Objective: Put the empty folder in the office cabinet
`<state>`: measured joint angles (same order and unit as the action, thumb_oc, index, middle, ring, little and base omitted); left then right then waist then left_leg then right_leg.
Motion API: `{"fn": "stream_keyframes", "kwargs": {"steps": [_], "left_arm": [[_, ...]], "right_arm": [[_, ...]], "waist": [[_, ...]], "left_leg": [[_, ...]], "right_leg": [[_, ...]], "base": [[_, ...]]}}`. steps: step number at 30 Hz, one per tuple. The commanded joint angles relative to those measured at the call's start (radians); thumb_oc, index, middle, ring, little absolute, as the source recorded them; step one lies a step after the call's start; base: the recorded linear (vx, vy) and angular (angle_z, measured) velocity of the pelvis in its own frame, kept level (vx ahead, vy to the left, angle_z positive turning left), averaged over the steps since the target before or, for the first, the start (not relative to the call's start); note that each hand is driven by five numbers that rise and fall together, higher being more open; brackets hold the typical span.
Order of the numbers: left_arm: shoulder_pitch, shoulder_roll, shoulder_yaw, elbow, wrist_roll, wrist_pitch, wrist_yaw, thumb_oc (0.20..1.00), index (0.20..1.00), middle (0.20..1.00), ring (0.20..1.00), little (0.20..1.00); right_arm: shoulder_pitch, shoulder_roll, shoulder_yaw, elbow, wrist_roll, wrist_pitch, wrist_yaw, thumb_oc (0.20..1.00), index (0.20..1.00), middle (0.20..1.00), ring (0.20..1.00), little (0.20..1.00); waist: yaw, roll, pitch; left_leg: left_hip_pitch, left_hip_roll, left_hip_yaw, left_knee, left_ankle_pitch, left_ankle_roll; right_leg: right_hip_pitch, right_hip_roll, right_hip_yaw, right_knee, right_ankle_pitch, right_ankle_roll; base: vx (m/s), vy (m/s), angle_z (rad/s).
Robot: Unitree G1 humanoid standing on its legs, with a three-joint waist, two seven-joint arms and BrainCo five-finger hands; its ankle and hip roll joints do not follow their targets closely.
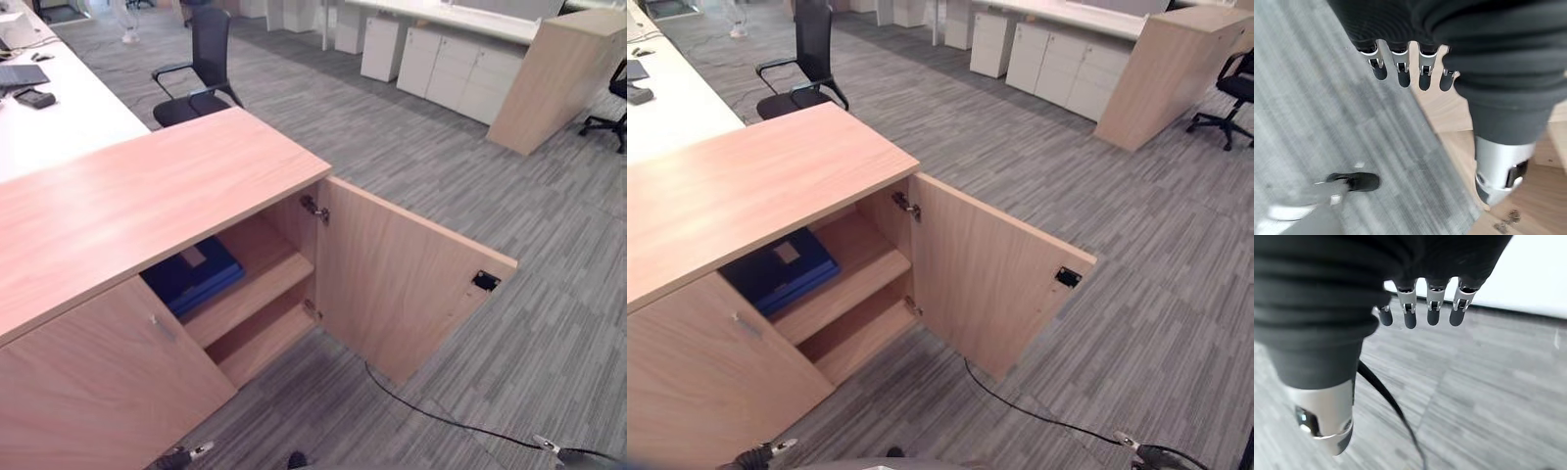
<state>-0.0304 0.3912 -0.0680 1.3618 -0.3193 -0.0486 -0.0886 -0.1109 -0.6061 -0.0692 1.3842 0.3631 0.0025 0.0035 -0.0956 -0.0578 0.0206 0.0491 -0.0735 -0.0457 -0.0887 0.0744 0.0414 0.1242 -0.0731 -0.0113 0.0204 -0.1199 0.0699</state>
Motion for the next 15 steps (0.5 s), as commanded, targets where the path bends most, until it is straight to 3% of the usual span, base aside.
{"fn": "stream_keyframes", "kwargs": {"steps": [1,15], "left_arm": [[0.000,-0.056,0.036,-0.004,0.033,-0.021,-0.007,1.000,1.000,1.000,1.000,1.000],[0.036,-0.066,0.032,-0.009,0.044,-0.019,-0.011,1.000,1.000,1.000,1.000,1.000]], "right_arm": [[-0.097,-0.042,0.024,-0.016,-0.029,-0.048,-0.003,1.000,1.000,1.000,1.000,1.000],[-0.226,-0.106,0.124,-0.245,-0.102,-0.072,-0.033,1.000,1.000,1.000,1.000,1.000]], "waist": [[0.040,0.014,-0.021],[0.046,0.017,-0.025]], "left_leg": [[-0.006,0.014,0.025,0.001,-0.082,-0.013],[0.008,0.010,0.044,0.001,-0.096,-0.005]], "right_leg": [[-0.070,0.048,-0.028,-0.001,0.078,-0.002],[-0.061,0.036,-0.016,-0.016,0.087,0.006]], "base": [[0.02,0.030,0.04],[0.01,0.014,-0.02]]}}
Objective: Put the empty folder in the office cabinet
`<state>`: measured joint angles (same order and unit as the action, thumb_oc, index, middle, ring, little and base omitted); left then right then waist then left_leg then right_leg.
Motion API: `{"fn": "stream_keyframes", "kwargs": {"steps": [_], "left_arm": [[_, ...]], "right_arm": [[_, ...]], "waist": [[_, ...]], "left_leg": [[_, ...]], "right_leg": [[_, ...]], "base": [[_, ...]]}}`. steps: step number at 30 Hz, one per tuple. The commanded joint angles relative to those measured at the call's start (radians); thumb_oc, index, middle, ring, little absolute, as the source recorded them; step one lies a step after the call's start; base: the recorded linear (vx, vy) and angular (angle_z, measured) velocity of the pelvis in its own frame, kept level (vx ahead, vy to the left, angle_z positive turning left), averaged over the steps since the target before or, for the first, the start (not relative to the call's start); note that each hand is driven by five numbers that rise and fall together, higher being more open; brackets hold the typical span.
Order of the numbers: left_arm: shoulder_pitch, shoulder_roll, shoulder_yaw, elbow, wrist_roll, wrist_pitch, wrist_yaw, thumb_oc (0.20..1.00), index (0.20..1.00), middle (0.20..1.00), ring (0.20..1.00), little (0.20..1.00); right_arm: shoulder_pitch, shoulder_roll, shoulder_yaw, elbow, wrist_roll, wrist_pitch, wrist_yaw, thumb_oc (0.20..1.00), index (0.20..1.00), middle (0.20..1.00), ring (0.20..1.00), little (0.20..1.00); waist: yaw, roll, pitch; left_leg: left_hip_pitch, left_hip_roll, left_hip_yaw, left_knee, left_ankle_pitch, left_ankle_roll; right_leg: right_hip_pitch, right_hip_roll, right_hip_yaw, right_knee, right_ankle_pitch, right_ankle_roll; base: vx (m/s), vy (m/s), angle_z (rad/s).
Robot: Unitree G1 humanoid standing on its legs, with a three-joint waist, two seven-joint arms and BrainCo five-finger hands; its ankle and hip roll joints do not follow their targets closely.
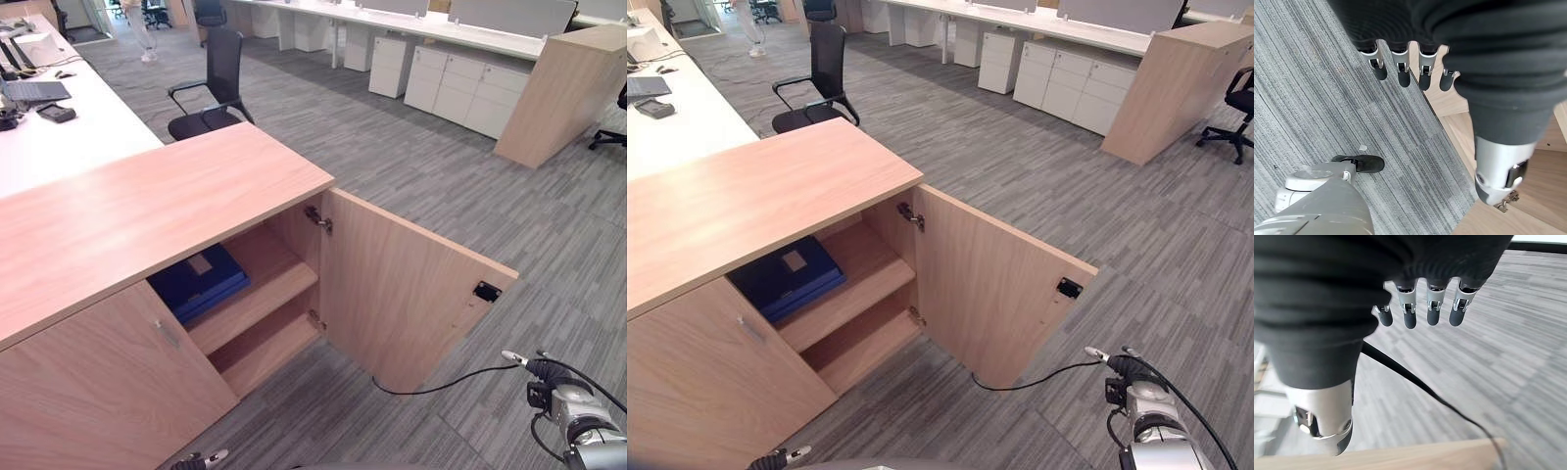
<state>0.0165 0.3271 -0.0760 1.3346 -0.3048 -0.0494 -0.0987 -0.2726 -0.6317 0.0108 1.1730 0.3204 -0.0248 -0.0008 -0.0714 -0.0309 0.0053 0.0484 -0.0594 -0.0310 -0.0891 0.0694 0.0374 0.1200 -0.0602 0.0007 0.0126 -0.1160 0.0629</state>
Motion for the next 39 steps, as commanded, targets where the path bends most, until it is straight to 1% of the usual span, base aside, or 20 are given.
{"fn": "stream_keyframes", "kwargs": {"steps": [1,2,3,5,10,12,16,18,24,26,29,30,34,35,36,37,38,39], "left_arm": [[-0.008,-0.003,0.041,0.019,0.028,-0.017,-0.001,1.000,1.000,1.000,1.000,1.000],[-0.008,-0.003,0.042,0.019,0.029,-0.017,-0.001,1.000,1.000,1.000,1.000,1.000],[-0.002,-0.004,0.046,0.022,0.029,-0.016,-0.001,1.000,1.000,1.000,1.000,1.000],[0.002,-0.004,0.048,0.025,0.030,-0.014,-0.001,1.000,1.000,1.000,1.000,1.000],[0.009,-0.007,0.046,0.018,0.026,-0.013,0.000,1.000,1.000,1.000,1.000,1.000],[0.013,-0.009,0.041,0.010,0.017,-0.014,0.001,1.000,1.000,1.000,1.000,1.000],[0.018,-0.013,0.038,0.006,0.011,-0.015,0.003,1.000,1.000,1.000,1.000,1.000],[0.023,-0.017,0.041,0.011,0.009,-0.014,0.002,1.000,1.000,1.000,1.000,1.000],[0.039,-0.019,0.062,0.023,0.015,-0.013,0.001,1.000,1.000,1.000,1.000,1.000],[0.042,-0.012,0.088,0.046,0.027,-0.011,-0.003,1.000,1.000,1.000,1.000,1.000],[0.036,-0.013,0.112,0.067,0.043,-0.006,0.004,1.000,1.000,1.000,1.000,1.000],[0.034,-0.018,0.125,0.068,0.050,-0.005,0.009,1.000,1.000,1.000,1.000,1.000],[0.034,-0.018,0.125,0.068,0.050,-0.005,0.009,1.000,1.000,1.000,1.000,1.000],[0.032,-0.024,0.127,0.064,0.051,-0.004,0.015,1.000,1.000,1.000,1.000,1.000],[0.041,-0.042,0.119,0.055,0.054,0.002,-0.005,1.000,1.000,1.000,1.000,1.000],[0.043,-0.046,0.117,0.051,0.054,0.002,-0.006,1.000,1.000,1.000,1.000,1.000],[0.052,-0.061,0.115,0.043,0.053,0.006,-0.011,1.000,1.000,1.000,1.000,1.000],[0.055,-0.062,0.114,0.043,0.057,0.007,-0.014,1.000,1.000,1.000,1.000,1.000]], "right_arm": [[-0.072,-0.084,0.051,-0.066,-0.067,-0.045,-0.033,1.000,1.000,1.000,1.000,1.000],[-0.072,-0.084,0.051,-0.066,-0.068,-0.045,-0.034,1.000,1.000,1.000,1.000,1.000],[-0.085,-0.086,0.068,-0.116,-0.078,-0.048,-0.039,1.000,1.000,1.000,1.000,1.000],[-0.099,-0.085,0.084,-0.150,-0.086,-0.050,-0.038,1.000,1.000,1.000,1.000,1.000],[-0.138,-0.083,0.132,-0.199,-0.105,-0.054,-0.035,1.000,1.000,1.000,1.000,1.000],[-0.186,-0.076,0.187,-0.238,-0.114,-0.064,-0.026,1.000,1.000,1.000,1.000,1.000],[-0.217,-0.063,0.225,-0.268,-0.113,-0.071,-0.019,1.000,1.000,1.000,1.000,1.000],[-0.234,-0.048,0.255,-0.319,-0.105,-0.081,-0.008,1.000,1.000,1.000,1.000,1.000],[-0.222,-0.024,0.312,-0.450,-0.079,-0.103,0.043,1.000,1.000,1.000,1.000,1.000],[-0.187,-0.007,0.365,-0.591,-0.051,-0.112,0.101,1.000,1.000,1.000,1.000,1.000],[-0.151,0.011,0.421,-0.711,-0.016,-0.119,0.153,1.000,1.000,1.000,1.000,1.000],[-0.114,0.040,0.456,-0.794,0.049,-0.118,0.201,1.000,1.000,1.000,1.000,1.000],[-0.114,0.040,0.456,-0.794,0.049,-0.118,0.201,1.000,1.000,1.000,1.000,1.000],[-0.048,0.108,0.461,-0.845,0.250,-0.099,0.275,1.000,1.000,1.000,1.000,1.000],[0.034,0.189,0.484,-0.869,0.398,-0.067,0.317,1.000,1.000,1.000,1.000,1.000],[0.061,0.211,0.491,-0.879,0.437,-0.056,0.325,1.000,1.000,1.000,1.000,1.000],[0.136,0.214,0.511,-0.921,0.486,-0.027,0.358,1.000,1.000,1.000,1.000,1.000],[0.152,0.209,0.510,-0.928,0.489,-0.022,0.364,1.000,1.000,1.000,1.000,1.000]], "waist": [[0.023,-0.011,-0.009],[0.022,-0.011,-0.009],[0.024,-0.012,-0.009],[0.027,-0.012,-0.008],[0.035,-0.015,-0.008],[0.045,-0.019,-0.007],[0.051,-0.023,-0.008],[0.058,-0.026,-0.008],[0.069,-0.029,-0.009],[0.073,-0.035,-0.009],[0.074,-0.040,-0.010],[0.076,-0.040,-0.010],[0.076,-0.040,-0.010],[0.077,-0.039,-0.007],[0.079,-0.037,-0.012],[0.080,-0.037,-0.013],[0.078,-0.036,-0.016],[0.077,-0.037,-0.017]], "left_leg": [[0.009,-0.004,0.029,0.002,-0.091,0.000],[0.009,-0.004,0.029,0.002,-0.091,0.000],[0.009,-0.003,0.030,0.002,-0.091,0.000],[0.009,-0.003,0.029,0.002,-0.090,-0.001],[0.009,-0.002,0.026,0.002,-0.089,-0.002],[0.007,-0.001,0.022,0.002,-0.086,-0.004],[0.007,0.000,0.017,0.002,-0.083,-0.006],[0.006,0.001,0.014,0.002,-0.082,-0.007],[0.007,0.004,0.011,0.002,-0.077,-0.010],[0.008,0.006,0.011,0.002,-0.076,-0.012],[0.009,0.008,0.015,0.002,-0.076,-0.014],[0.008,0.010,0.017,0.002,-0.076,-0.015],[0.008,0.010,0.017,0.002,-0.076,-0.015],[0.008,0.011,0.018,0.002,-0.075,-0.016],[0.001,0.011,0.020,0.002,-0.071,-0.016],[-0.001,0.011,0.020,0.002,-0.071,-0.017],[-0.006,0.013,0.021,0.002,-0.069,-0.019],[-0.006,0.012,0.022,0.002,-0.069,-0.019]], "right_leg": [[-0.056,0.024,-0.027,-0.010,0.084,0.013],[-0.056,0.024,-0.027,-0.010,0.084,0.013],[-0.055,0.023,-0.027,-0.013,0.085,0.013],[-0.053,0.023,-0.028,-0.017,0.086,0.013],[-0.048,0.023,-0.030,-0.024,0.087,0.012],[-0.044,0.023,-0.036,-0.031,0.089,0.009],[-0.039,0.025,-0.042,-0.036,0.089,0.008],[-0.036,0.025,-0.046,-0.040,0.090,0.006],[-0.031,0.026,-0.056,-0.044,0.090,0.005],[-0.029,0.025,-0.062,-0.045,0.091,0.005],[-0.028,0.024,-0.064,-0.047,0.093,0.005],[-0.030,0.023,-0.068,-0.047,0.094,0.006],[-0.030,0.023,-0.068,-0.047,0.094,0.006],[-0.029,0.022,-0.072,-0.047,0.095,0.005],[-0.033,0.021,-0.078,-0.051,0.099,0.005],[-0.034,0.021,-0.080,-0.053,0.100,0.006],[-0.037,0.021,-0.087,-0.055,0.100,0.007],[-0.036,0.021,-0.088,-0.056,0.100,0.008]], "base": [[0.01,0.004,-0.08],[0.00,0.000,0.00],[0.00,0.000,0.00],[0.00,0.000,0.00],[0.00,0.000,0.00],[-0.01,-0.016,0.05],[0.00,-0.006,0.03],[-0.01,-0.009,-0.02],[0.00,-0.004,-0.01],[-0.01,-0.013,-0.02],[0.00,-0.013,-0.05],[-0.01,-0.015,-0.10],[0.00,-0.002,-0.10],[0.00,0.000,0.00],[0.00,0.000,0.00],[-0.02,0.044,-0.04],[-0.01,0.036,-0.03],[0.00,0.043,0.02]]}}
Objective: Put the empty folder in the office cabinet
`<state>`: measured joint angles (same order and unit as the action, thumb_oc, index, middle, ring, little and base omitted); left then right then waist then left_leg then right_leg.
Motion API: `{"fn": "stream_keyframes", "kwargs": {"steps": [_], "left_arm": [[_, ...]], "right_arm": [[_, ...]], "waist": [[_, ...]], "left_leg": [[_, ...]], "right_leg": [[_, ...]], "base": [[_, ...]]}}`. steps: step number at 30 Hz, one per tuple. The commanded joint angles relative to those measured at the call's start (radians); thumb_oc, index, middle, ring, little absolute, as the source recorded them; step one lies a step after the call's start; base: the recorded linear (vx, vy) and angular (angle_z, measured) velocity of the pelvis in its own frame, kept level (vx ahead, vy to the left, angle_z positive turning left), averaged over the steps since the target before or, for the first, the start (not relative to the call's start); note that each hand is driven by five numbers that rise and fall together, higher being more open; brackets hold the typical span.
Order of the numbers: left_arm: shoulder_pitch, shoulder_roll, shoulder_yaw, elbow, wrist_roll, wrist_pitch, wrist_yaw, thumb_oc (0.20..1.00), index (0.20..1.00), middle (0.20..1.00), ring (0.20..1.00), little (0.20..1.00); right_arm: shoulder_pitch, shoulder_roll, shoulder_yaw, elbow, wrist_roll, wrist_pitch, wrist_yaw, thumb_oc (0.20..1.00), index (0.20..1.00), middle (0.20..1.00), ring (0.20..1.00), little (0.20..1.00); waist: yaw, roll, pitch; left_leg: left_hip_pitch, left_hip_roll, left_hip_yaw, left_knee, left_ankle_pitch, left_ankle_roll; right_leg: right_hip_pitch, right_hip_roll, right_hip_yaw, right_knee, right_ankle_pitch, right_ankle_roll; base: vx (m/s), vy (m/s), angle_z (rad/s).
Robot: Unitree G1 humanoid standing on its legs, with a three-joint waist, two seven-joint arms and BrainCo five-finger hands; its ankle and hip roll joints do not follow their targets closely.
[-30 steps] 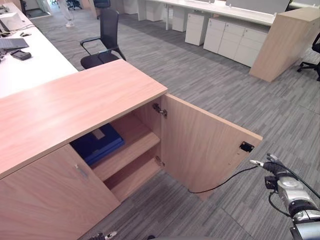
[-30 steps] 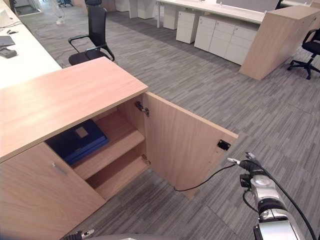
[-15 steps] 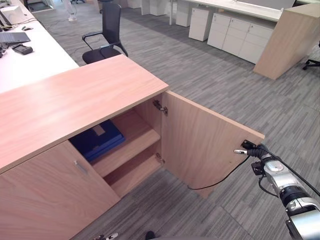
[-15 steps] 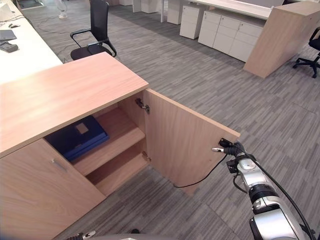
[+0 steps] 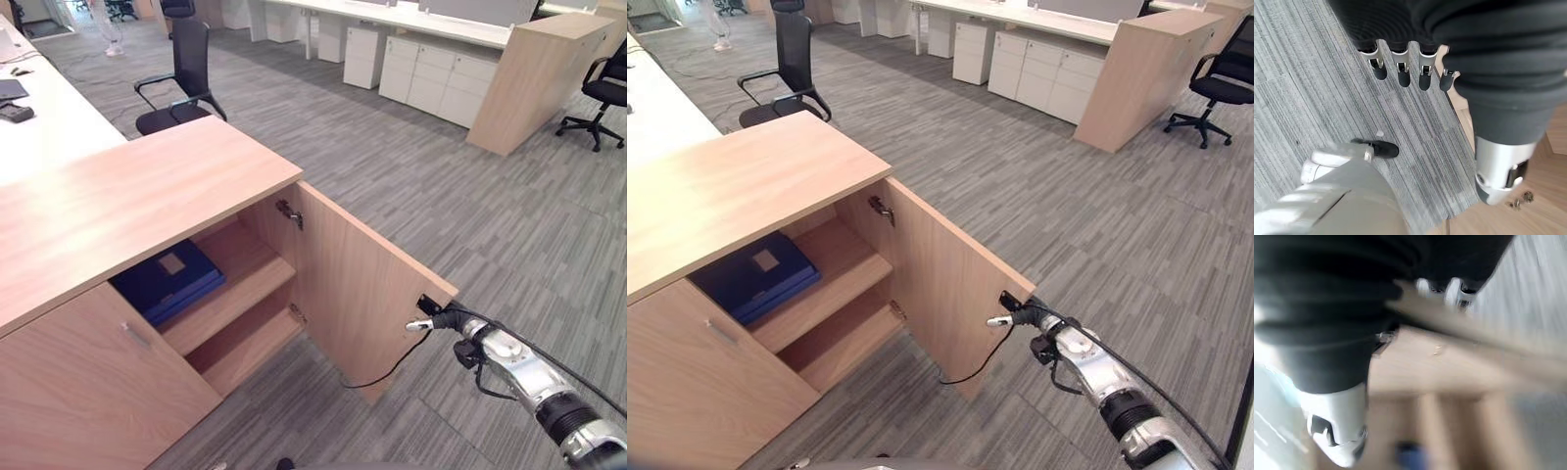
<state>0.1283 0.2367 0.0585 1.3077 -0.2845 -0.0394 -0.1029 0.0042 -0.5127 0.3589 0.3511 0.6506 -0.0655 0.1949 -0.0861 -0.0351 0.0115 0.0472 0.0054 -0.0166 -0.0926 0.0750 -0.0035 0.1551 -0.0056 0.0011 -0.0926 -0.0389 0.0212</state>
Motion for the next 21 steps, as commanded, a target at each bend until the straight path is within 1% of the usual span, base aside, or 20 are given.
{"fn": "stream_keyframes", "kwargs": {"steps": [1,7,11,14,21], "left_arm": [[-0.053,0.029,-0.020,0.073,0.049,-0.004,-0.012,1.000,1.000,1.000,1.000,1.000],[-0.054,0.029,-0.021,0.080,0.061,-0.001,-0.017,1.000,1.000,1.000,1.000,1.000],[-0.061,0.024,-0.028,0.075,0.062,-0.001,-0.016,1.000,1.000,1.000,1.000,1.000],[-0.065,0.019,-0.035,0.068,0.052,0.002,-0.010,1.000,1.000,1.000,1.000,1.000],[-0.065,0.018,-0.050,0.061,0.050,0.001,-0.004,1.000,1.000,1.000,1.000,1.000]], "right_arm": [[-0.080,0.078,0.160,-0.123,0.164,0.031,0.186,1.000,1.000,1.000,1.000,1.000],[-0.023,0.086,0.180,-0.124,0.139,0.051,0.201,1.000,1.000,1.000,1.000,1.000],[0.007,0.105,0.219,-0.101,0.100,0.062,0.204,1.000,1.000,1.000,1.000,1.000],[0.020,0.120,0.251,-0.069,0.041,0.075,0.198,1.000,1.000,1.000,1.000,1.000],[0.034,0.134,0.254,-0.034,0.004,0.080,0.185,1.000,1.000,1.000,1.000,1.000]], "waist": [[0.089,-0.034,-0.025],[0.087,-0.039,-0.028],[0.087,-0.042,-0.026],[0.089,-0.044,-0.020],[0.091,-0.048,-0.011]], "left_leg": [[-0.009,-0.054,0.006,0.005,-0.074,0.021],[-0.013,-0.053,0.003,0.005,-0.075,0.019],[-0.016,-0.052,0.001,0.005,-0.074,0.018],[-0.019,-0.051,-0.005,0.005,-0.072,0.016],[-0.027,-0.053,-0.018,0.005,-0.068,0.015]], "right_leg": [[-0.073,-0.033,-0.090,0.048,0.023,0.050],[-0.077,-0.033,-0.089,0.044,0.024,0.050],[-0.078,-0.033,-0.093,0.042,0.023,0.049],[-0.079,-0.033,-0.101,0.039,0.023,0.048],[-0.077,-0.031,-0.110,0.033,0.022,0.047]], "base": [[0.00,0.022,0.08],[0.00,0.003,0.05],[0.00,0.000,0.00],[-0.01,-0.004,0.05],[-0.01,-0.004,0.04]]}}
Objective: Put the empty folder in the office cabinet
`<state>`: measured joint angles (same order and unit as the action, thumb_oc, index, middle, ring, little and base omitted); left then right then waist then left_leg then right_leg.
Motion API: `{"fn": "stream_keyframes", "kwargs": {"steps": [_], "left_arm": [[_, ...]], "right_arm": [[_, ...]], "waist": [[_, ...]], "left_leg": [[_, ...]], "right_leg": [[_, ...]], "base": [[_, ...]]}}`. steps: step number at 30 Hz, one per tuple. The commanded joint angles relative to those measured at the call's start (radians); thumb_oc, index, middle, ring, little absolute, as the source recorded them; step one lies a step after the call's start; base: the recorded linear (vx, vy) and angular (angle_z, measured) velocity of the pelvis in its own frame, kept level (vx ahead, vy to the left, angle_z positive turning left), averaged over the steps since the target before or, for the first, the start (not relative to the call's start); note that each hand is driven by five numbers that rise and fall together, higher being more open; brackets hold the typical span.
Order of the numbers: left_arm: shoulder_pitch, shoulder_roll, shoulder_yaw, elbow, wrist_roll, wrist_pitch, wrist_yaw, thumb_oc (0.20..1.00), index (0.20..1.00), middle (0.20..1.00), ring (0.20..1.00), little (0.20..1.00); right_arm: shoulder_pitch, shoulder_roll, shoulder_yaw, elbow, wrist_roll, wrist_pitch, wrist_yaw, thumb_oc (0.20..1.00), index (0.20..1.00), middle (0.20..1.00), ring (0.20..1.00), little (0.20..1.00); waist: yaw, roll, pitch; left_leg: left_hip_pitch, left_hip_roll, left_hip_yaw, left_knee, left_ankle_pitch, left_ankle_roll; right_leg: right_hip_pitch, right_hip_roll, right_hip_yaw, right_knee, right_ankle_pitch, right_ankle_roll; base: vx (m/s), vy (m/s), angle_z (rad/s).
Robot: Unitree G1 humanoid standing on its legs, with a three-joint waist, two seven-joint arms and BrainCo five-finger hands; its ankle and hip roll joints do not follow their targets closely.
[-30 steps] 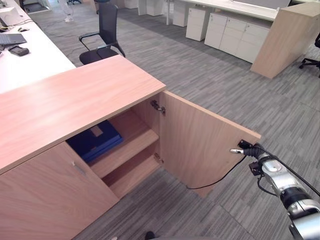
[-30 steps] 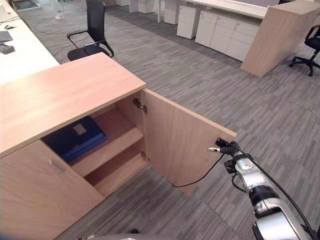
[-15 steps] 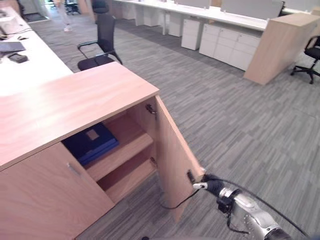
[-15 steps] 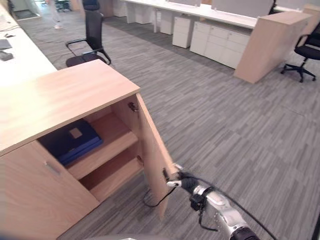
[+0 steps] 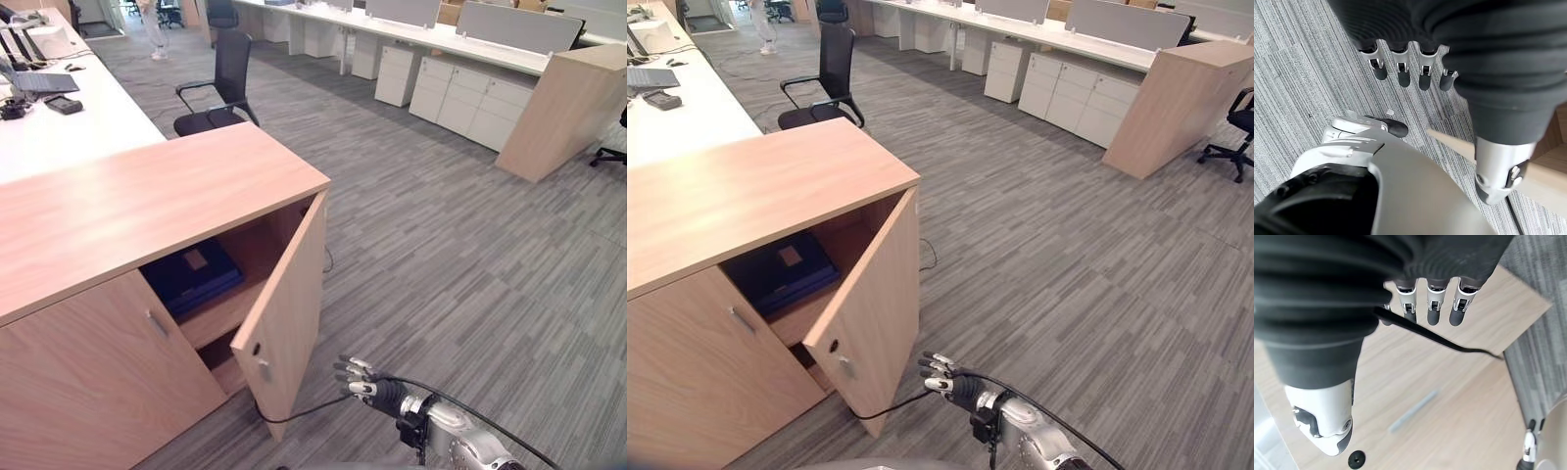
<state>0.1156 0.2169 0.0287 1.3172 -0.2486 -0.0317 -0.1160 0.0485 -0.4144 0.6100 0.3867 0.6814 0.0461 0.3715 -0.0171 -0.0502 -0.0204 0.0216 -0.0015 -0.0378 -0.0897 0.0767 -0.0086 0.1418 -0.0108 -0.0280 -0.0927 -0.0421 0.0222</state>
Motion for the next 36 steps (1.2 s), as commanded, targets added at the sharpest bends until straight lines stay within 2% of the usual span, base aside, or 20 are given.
{"fn": "stream_keyframes", "kwargs": {"steps": [1,15,26,28,29,31,32,33,36], "left_arm": [[-0.053,0.040,-0.020,0.053,0.015,-0.007,0.011,1.000,1.000,1.000,1.000,1.000],[-0.072,0.055,-0.018,0.075,0.028,-0.003,0.033,1.000,1.000,1.000,1.000,1.000],[-0.081,0.068,-0.026,0.070,0.036,-0.007,0.052,1.000,1.000,1.000,1.000,1.000],[-0.097,0.066,-0.058,0.025,0.015,-0.015,0.057,1.000,1.000,1.000,1.000,1.000],[-0.111,0.054,-0.098,-0.009,-0.014,-0.024,0.069,1.000,1.000,1.000,1.000,1.000],[-0.129,0.042,-0.143,-0.027,-0.031,-0.031,0.076,1.000,1.000,1.000,1.000,1.000],[-0.150,0.029,-0.189,-0.050,-0.049,-0.037,0.090,1.000,1.000,1.000,1.000,1.000],[-0.177,0.022,-0.215,-0.061,-0.068,-0.041,0.102,1.000,1.000,1.000,1.000,1.000],[-0.209,0.009,-0.253,-0.086,-0.107,-0.051,0.121,1.000,1.000,1.000,1.000,1.000]], "right_arm": [[-0.011,0.035,0.001,-0.065,-0.030,-0.034,0.006,1.000,1.000,1.000,1.000,1.000],[-0.013,0.064,0.028,-0.027,-0.053,-0.033,-0.008,1.000,1.000,1.000,1.000,1.000],[0.024,0.081,-0.027,0.030,-0.077,-0.053,-0.062,1.000,1.000,1.000,1.000,1.000],[-0.030,0.103,-0.033,0.176,-0.252,-0.065,-0.129,1.000,1.000,1.000,1.000,1.000],[-0.097,0.141,-0.026,0.298,-0.316,-0.068,-0.170,1.000,1.000,1.000,1.000,1.000],[-0.154,0.180,-0.012,0.372,-0.348,-0.070,-0.198,1.000,1.000,1.000,1.000,1.000],[-0.226,0.218,0.018,0.452,-0.394,-0.071,-0.223,1.000,1.000,1.000,1.000,1.000],[-0.282,0.246,0.040,0.501,-0.414,-0.074,-0.239,1.000,1.000,1.000,1.000,1.000],[-0.368,0.312,0.087,0.587,-0.474,-0.070,-0.271,1.000,1.000,1.000,1.000,1.000]], "waist": [[0.023,-0.033,0.021],[0.024,-0.035,0.024],[0.020,-0.031,0.023],[0.024,-0.006,0.042],[0.030,0.026,0.061],[0.032,0.054,0.075],[0.038,0.083,0.099],[0.043,0.099,0.122],[0.055,0.122,0.151]], "left_leg": [[-0.002,-0.046,0.002,0.002,-0.069,0.020],[0.001,-0.047,-0.008,0.002,-0.070,0.018],[0.001,-0.049,-0.009,0.002,-0.072,0.016],[-0.012,-0.055,-0.015,0.002,-0.067,0.019],[-0.027,-0.063,-0.020,0.002,-0.059,0.021],[-0.042,-0.068,-0.021,0.002,-0.052,0.022],[-0.065,-0.072,-0.023,0.002,-0.043,0.025],[-0.086,-0.074,-0.025,0.002,-0.034,0.026],[-0.116,-0.076,-0.031,0.002,-0.018,0.028]], "right_leg": [[-0.063,-0.026,-0.081,0.032,0.025,0.045],[-0.057,-0.025,-0.087,0.028,0.022,0.043],[-0.052,-0.029,-0.096,0.024,0.021,0.046],[-0.065,-0.038,-0.101,0.029,0.025,0.052],[-0.081,-0.045,-0.105,0.034,0.029,0.053],[-0.100,-0.051,-0.105,0.037,0.034,0.053],[-0.126,-0.055,-0.102,0.040,0.042,0.053],[-0.152,-0.057,-0.098,0.047,0.049,0.052],[-0.187,-0.057,-0.094,0.056,0.058,0.049]], "base": [[0.00,-0.006,0.10],[0.00,-0.002,0.02],[0.00,-0.007,0.01],[-0.06,0.004,0.02],[-0.10,0.083,0.06],[-0.11,0.132,0.14],[-0.18,0.160,0.10],[-0.20,0.149,0.00],[-0.12,0.086,0.00]]}}
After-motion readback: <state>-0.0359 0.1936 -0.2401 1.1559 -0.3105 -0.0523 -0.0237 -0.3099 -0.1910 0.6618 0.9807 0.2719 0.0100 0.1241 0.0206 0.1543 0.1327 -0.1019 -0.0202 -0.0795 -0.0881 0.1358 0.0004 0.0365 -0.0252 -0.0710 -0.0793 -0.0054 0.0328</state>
